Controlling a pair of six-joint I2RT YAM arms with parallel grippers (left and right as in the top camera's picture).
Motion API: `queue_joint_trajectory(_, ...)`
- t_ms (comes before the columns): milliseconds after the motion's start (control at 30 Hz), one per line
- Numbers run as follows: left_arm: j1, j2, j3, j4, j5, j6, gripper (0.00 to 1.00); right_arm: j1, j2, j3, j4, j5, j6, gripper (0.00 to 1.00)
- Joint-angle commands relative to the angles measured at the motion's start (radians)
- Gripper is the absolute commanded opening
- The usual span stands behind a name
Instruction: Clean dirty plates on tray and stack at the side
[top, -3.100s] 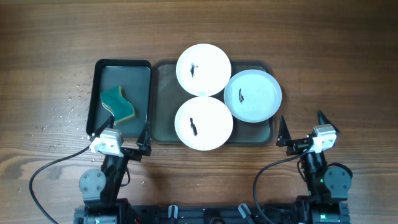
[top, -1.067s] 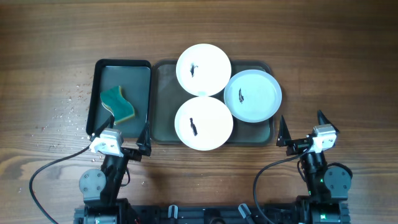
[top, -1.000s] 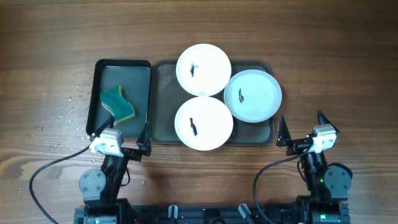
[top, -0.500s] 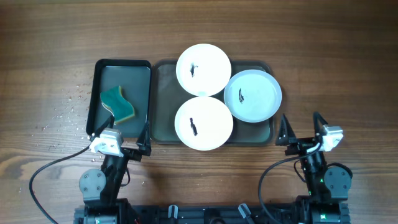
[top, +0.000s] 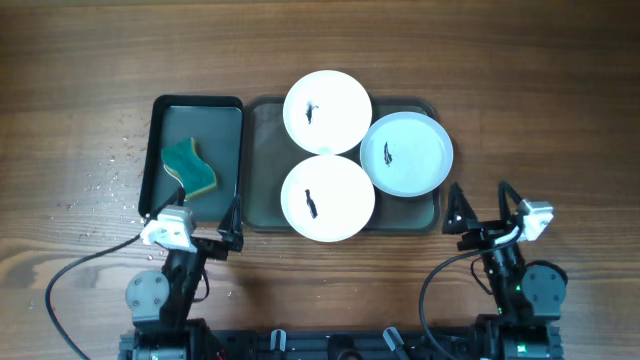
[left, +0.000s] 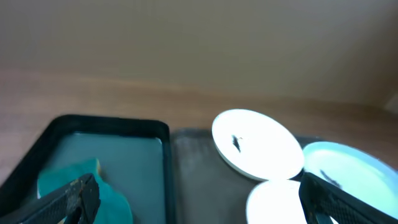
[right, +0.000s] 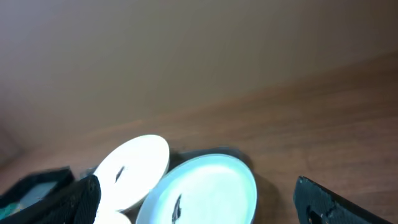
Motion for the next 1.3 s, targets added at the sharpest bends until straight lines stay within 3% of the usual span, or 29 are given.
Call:
queue_joint_trajectory(0, -0.005, 0.036, 0.190, -0.083, 0.026, -0.067, 1.00, -0.005, 0.061, 0.187, -0.056, -0.046, -0.056, 1.00)
queue_joint_trajectory(200, -0.005, 0.368, 0.653, -0.343, 0.024, -0.053, 1.00, -0.005, 0.340, 0.499, -0.202, -0.144, -0.066, 1.00)
queue_joint_trajectory(267, -0.005, 0.521, 0.835, -0.476, 0.025, -0.013, 1.00, -0.005, 0.465, 0.626, -0.297, -0.204, -0.134, 1.00)
queue_joint_trajectory(433, -0.005, 0.891, 1.242, -0.856, 0.025, 0.081, 1.00, -0.005, 0.840, 1.034, -0.735, -0.216, -0.266, 1.00)
queue_joint_trajectory(533, -0.005, 1.048, 1.355, -0.970, 0.041, 0.070, 1.00, -0.005, 1.051, 1.207, -0.904, -0.220, -0.261, 1.00)
queue_joint_trajectory(633, -0.005, 1.151, 1.360, -1.038, 0.110, 0.031, 1.00, -0.005, 1.204, 1.256, -0.923, -0.276, -0.204, 1.00)
queue_joint_trajectory(733, -0.005, 1.227, 1.360, -1.096, 0.126, 0.031, 1.00, -0.005, 1.305, 1.256, -0.917, -0.428, -0.277, 1.00)
queue_joint_trajectory(767, -0.005, 1.248, 1.360, -1.103, 0.122, 0.031, 1.00, -0.004, 1.341, 1.256, -0.917, -0.458, -0.282, 0.90)
queue_joint_trajectory(800, -0.005, 1.271, 1.360, -1.106, 0.122, 0.031, 0.86, 0.002, 1.373, 1.256, -0.921, -0.461, -0.295, 0.75)
queue_joint_trajectory(833, -0.005, 1.292, 1.360, -1.106, 0.122, 0.031, 0.62, 0.014, 1.398, 1.256, -0.928, -0.456, -0.310, 0.66)
queue_joint_trajectory(867, -0.005, 1.310, 1.360, -1.106, 0.122, 0.031, 0.44, 0.028, 1.418, 1.256, -0.939, -0.455, -0.327, 0.55)
queue_joint_trajectory(933, -0.005, 1.339, 1.360, -1.106, 0.121, 0.031, 0.10, 0.074, 1.452, 1.254, -0.955, -0.405, -0.336, 0.42)
queue_joint_trajectory(1000, -0.005, 1.365, 1.360, -1.106, 0.076, -0.009, 0.04, 0.141, 1.486, 1.253, -0.969, -0.294, -0.323, 0.33)
queue_joint_trajectory(1100, -0.005, 1.391, 1.354, -1.106, -0.015, -0.082, 0.04, 0.229, 1.530, 1.253, -0.983, -0.186, -0.276, 0.33)
queue_joint_trajectory(1167, -0.005, 1.404, 1.346, -1.105, -0.037, -0.093, 0.28, 0.305, 1.569, 1.253, -0.990, -0.107, -0.250, 0.41)
queue_joint_trajectory(1267, -0.005, 1.410, 1.332, -1.104, -0.048, -0.093, 0.48, 0.369, 1.612, 1.253, -0.986, -0.010, -0.193, 0.46)
